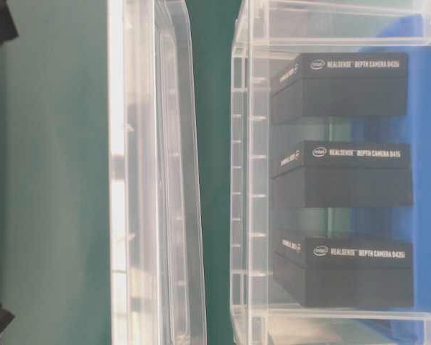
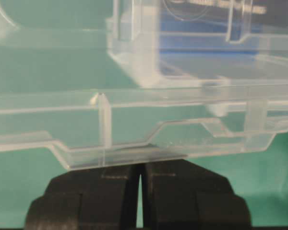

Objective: Clamp the lid of the box with both arms, then lift and open it.
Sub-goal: 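Lift the clamped lid off the box and pull it toward the front, then lower the lid onto the cloth in front of the box with both grippers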

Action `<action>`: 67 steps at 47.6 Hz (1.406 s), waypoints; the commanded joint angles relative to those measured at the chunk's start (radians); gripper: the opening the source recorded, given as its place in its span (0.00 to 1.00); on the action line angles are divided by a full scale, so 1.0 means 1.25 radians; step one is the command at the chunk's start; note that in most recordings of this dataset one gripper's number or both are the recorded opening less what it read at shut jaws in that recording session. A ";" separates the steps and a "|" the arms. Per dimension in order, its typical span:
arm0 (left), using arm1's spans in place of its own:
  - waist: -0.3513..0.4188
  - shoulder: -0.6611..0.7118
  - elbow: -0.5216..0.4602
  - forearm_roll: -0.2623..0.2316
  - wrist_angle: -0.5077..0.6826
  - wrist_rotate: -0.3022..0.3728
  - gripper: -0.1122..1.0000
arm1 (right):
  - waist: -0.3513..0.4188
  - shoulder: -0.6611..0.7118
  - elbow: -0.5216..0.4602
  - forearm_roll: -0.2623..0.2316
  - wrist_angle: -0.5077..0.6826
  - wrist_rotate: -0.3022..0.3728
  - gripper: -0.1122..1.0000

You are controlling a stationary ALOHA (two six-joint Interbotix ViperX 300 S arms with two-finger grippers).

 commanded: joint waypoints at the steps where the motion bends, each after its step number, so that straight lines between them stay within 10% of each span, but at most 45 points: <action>1: -0.029 0.007 -0.059 0.010 -0.031 -0.021 0.10 | 0.059 0.009 -0.049 -0.017 -0.034 0.055 0.10; 37: -0.226 0.037 -0.052 0.047 -0.031 -0.210 0.10 | 0.296 0.076 -0.082 -0.093 0.011 0.368 0.10; 67: -0.304 0.088 -0.104 0.096 -0.031 -0.299 0.10 | 0.355 0.136 -0.135 -0.106 0.028 0.426 0.10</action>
